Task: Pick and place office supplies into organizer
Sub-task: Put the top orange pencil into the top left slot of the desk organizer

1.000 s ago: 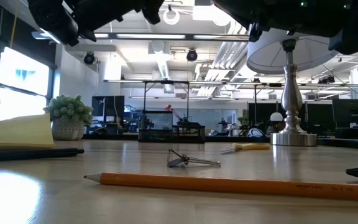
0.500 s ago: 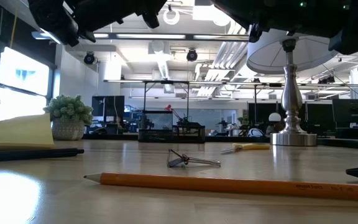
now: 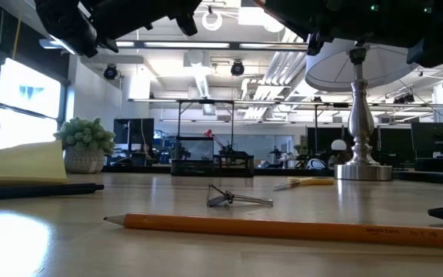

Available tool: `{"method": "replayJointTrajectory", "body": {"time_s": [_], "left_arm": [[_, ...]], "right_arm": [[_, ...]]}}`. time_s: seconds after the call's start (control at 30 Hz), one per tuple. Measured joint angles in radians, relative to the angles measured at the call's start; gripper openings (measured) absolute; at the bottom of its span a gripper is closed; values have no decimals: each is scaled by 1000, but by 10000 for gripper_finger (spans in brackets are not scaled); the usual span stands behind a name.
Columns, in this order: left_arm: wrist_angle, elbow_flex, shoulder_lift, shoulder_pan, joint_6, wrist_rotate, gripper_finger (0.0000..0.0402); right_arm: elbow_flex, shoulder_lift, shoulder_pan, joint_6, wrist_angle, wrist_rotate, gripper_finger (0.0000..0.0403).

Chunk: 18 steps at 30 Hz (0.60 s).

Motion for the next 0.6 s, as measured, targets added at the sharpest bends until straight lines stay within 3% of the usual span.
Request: {"method": "replayJointTrajectory", "body": {"time_s": [0.37,0.6], "left_arm": [[-56,1,-4,0,51,-31,20],[-97,1,-2,3,77,-60,5]], "right_arm": [[0,0,0,14,-34,14,13],[0,0,0,48,-103,84,28]]}}
